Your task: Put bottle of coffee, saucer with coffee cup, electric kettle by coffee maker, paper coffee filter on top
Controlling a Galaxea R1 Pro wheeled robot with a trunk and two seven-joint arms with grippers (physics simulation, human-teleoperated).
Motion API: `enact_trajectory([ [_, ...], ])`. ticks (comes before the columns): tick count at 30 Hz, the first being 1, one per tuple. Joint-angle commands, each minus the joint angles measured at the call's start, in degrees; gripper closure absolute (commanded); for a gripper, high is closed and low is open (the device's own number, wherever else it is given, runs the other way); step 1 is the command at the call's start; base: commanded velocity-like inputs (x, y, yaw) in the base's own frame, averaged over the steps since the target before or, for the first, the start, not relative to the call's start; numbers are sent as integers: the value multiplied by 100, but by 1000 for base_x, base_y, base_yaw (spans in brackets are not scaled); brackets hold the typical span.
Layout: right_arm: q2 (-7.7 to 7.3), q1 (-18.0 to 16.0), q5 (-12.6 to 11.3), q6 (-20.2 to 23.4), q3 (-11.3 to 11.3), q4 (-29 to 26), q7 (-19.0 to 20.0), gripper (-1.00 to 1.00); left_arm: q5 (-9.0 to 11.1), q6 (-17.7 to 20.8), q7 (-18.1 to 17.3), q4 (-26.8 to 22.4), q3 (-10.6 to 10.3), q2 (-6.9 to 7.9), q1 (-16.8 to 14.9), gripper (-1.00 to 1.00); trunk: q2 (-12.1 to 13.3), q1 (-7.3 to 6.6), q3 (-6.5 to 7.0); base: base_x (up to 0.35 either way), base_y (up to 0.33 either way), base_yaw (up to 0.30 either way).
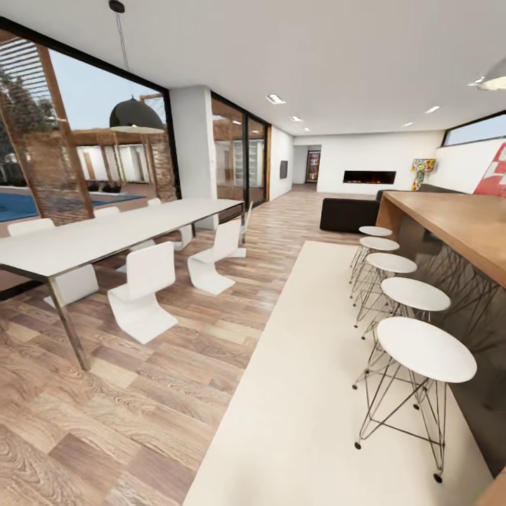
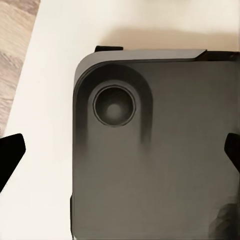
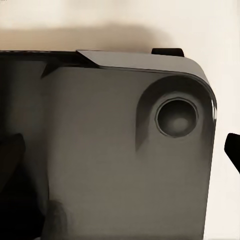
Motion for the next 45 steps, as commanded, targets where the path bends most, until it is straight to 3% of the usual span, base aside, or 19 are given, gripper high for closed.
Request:
enact_trajectory([
  [1,0,-2,2,-3,0,-2,3,-100,23,-13,2,-3,-2,1,1,-100,-3,0,-5,-1,0,-267],
  [45,0,-2,2,-3,1,-2,3,-100,29,-31,-3,-3,-2,34,1,-100,1762,-967,785,0,0,-267],
])
